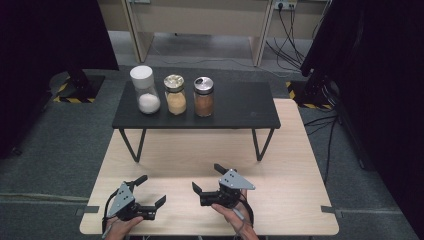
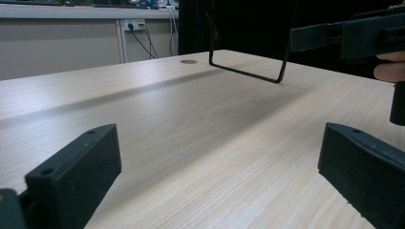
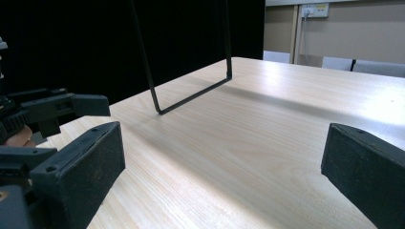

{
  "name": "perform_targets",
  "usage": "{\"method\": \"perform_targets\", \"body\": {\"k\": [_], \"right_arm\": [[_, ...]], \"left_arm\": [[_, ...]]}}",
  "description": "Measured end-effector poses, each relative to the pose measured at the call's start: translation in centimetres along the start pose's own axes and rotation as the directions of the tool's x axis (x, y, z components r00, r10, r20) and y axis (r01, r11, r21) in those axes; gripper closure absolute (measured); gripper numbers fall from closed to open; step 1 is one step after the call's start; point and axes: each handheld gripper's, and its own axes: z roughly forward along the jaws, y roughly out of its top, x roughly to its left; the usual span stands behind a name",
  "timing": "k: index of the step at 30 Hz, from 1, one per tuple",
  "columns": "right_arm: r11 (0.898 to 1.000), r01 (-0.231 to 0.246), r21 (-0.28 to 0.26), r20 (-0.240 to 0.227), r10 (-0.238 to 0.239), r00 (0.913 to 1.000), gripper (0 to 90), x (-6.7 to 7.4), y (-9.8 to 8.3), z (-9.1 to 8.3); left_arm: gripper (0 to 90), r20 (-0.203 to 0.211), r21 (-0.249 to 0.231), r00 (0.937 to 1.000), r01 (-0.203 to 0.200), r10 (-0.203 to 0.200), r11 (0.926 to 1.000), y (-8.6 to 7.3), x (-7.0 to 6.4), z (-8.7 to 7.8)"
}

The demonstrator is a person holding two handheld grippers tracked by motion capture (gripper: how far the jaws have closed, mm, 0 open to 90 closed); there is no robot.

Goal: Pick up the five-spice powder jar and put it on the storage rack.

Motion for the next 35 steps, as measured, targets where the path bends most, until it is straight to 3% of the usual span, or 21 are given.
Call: {"method": "perform_targets", "body": {"k": [35], "right_arm": [[1.000,-0.004,0.015,-0.006,0.004,1.0000,1.2,0.18,-0.96,-0.02]], "left_arm": [[0.4,0.000,-0.001,1.0000,0.001,-0.001,1.0000,0.00,0.00,0.03]]}}
